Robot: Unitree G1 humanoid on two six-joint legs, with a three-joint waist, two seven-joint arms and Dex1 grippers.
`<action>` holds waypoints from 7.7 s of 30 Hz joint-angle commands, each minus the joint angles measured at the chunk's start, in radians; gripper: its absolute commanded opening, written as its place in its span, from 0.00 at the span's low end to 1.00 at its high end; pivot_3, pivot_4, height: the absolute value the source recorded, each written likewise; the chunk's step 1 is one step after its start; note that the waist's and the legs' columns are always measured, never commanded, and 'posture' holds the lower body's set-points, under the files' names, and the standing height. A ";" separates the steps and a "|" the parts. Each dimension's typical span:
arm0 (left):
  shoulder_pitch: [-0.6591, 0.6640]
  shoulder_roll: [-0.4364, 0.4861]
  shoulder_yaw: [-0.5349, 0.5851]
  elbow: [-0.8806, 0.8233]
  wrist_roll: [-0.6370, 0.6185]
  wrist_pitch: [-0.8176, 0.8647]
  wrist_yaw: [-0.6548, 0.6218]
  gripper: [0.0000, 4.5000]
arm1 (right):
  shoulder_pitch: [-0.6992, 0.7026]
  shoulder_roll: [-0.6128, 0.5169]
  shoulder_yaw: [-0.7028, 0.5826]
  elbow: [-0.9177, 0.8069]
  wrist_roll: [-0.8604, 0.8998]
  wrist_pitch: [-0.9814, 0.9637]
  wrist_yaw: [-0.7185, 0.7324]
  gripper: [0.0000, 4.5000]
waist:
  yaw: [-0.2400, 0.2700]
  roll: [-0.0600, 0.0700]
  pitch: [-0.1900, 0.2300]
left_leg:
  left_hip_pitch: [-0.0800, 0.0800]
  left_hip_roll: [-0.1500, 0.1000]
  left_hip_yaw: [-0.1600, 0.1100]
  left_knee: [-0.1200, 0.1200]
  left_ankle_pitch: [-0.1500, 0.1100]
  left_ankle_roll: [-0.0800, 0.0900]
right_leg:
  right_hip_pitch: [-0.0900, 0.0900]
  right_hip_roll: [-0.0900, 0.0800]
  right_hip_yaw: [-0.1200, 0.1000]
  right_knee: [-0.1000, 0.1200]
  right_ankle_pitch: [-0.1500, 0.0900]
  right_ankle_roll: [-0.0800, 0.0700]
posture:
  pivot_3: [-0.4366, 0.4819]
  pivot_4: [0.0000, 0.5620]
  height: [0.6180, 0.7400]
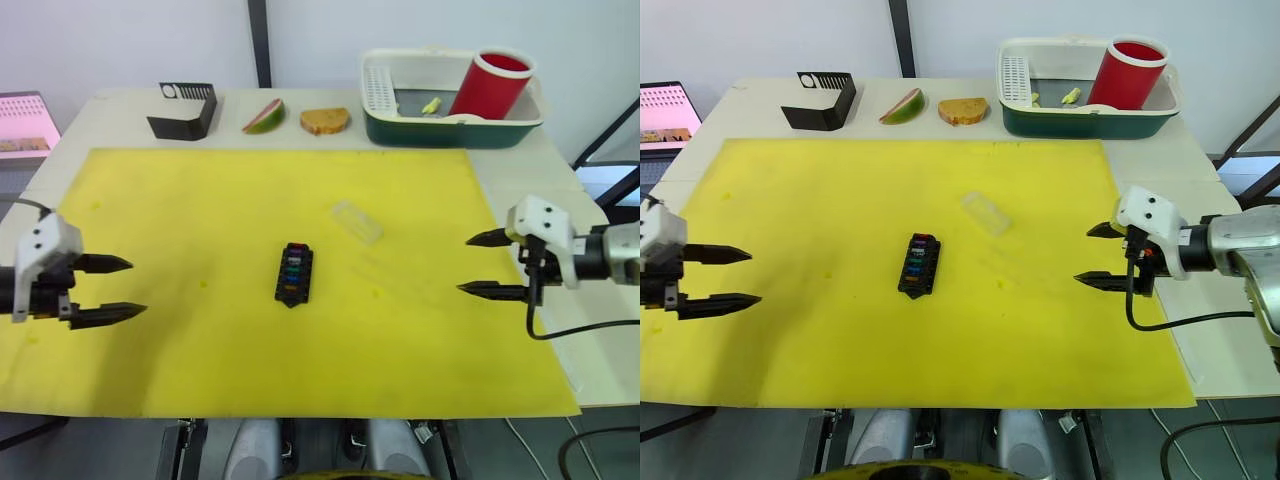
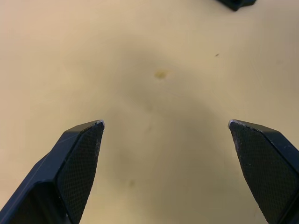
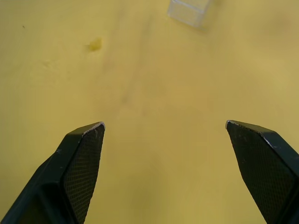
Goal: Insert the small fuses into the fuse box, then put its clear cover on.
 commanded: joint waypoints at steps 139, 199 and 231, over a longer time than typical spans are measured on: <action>-0.556 -0.546 -0.731 0.305 0.166 -0.407 -0.064 0.58 | -0.672 0.475 0.632 -0.252 0.163 0.595 -0.385 0.38 | 0.002 0.001 0.000 | -0.001 0.000 -0.001 0.001 -0.002 0.005 | 0.000 0.001 -0.001 0.000 0.001 -0.001 | 0.48 0.27 1.00; -0.541 -0.619 -0.700 0.342 0.233 -0.472 -0.018 0.58 | -0.644 0.527 0.810 -0.171 0.043 0.586 -0.417 0.49 | 0.004 0.001 -0.001 | -0.001 -0.002 -0.002 0.002 -0.002 0.006 | 0.002 0.000 -0.002 0.000 0.001 -0.001 | 0.48 0.27 1.00; -0.555 -0.633 -0.698 0.366 0.246 -0.486 -0.009 0.58 | -0.703 0.533 0.720 -0.171 0.076 0.605 -0.379 0.79 | 0.012 0.001 -0.001 | -0.001 -0.002 -0.002 0.002 -0.002 0.006 | 0.002 0.000 -0.002 0.000 0.001 -0.001 | 0.48 0.27 1.00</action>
